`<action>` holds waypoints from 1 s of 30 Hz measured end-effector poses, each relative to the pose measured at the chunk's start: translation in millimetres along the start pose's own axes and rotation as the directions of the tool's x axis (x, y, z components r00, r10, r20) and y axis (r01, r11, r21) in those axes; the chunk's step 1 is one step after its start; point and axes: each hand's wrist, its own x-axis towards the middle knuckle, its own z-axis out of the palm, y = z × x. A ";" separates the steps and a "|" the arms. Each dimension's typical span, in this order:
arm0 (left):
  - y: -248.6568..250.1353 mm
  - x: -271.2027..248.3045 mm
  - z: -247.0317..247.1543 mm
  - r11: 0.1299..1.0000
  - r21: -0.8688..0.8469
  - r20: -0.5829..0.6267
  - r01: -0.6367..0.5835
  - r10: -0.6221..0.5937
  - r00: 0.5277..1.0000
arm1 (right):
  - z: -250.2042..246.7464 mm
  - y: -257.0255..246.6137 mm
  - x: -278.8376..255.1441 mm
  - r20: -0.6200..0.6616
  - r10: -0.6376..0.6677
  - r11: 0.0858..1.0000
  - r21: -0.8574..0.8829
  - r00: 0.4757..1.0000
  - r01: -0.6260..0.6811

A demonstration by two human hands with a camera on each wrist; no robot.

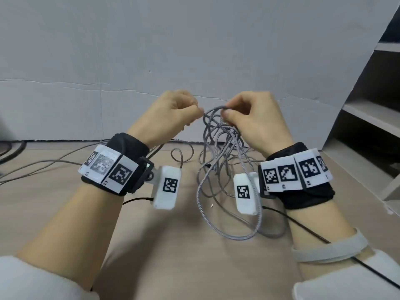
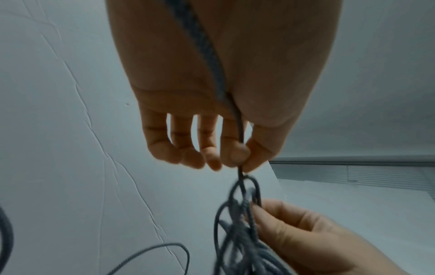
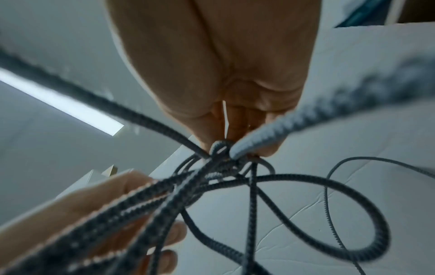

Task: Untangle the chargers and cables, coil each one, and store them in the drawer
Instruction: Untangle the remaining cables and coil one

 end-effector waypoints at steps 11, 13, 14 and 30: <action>-9.9 0.5 1.8 0.992 0.087 0.034 -0.092 0.089 0.995 | -5.5 0.7 -0.2 0.156 0.034 0.986 0.155 0.987 -0.058; -8.0 0.7 3.4 0.977 0.159 -0.007 -0.142 0.145 0.989 | -3.4 2.8 -0.5 0.148 0.034 0.993 0.109 0.988 -0.051; -5.5 0.5 2.8 0.962 0.191 -0.038 -0.196 0.207 0.978 | -2.8 4.2 -0.2 0.133 0.033 0.996 0.079 0.991 -0.044; 5.9 6.0 32.8 0.459 0.602 0.321 -0.653 0.610 0.725 | -10.8 8.8 0.4 0.121 0.103 0.995 -0.029 0.987 -0.100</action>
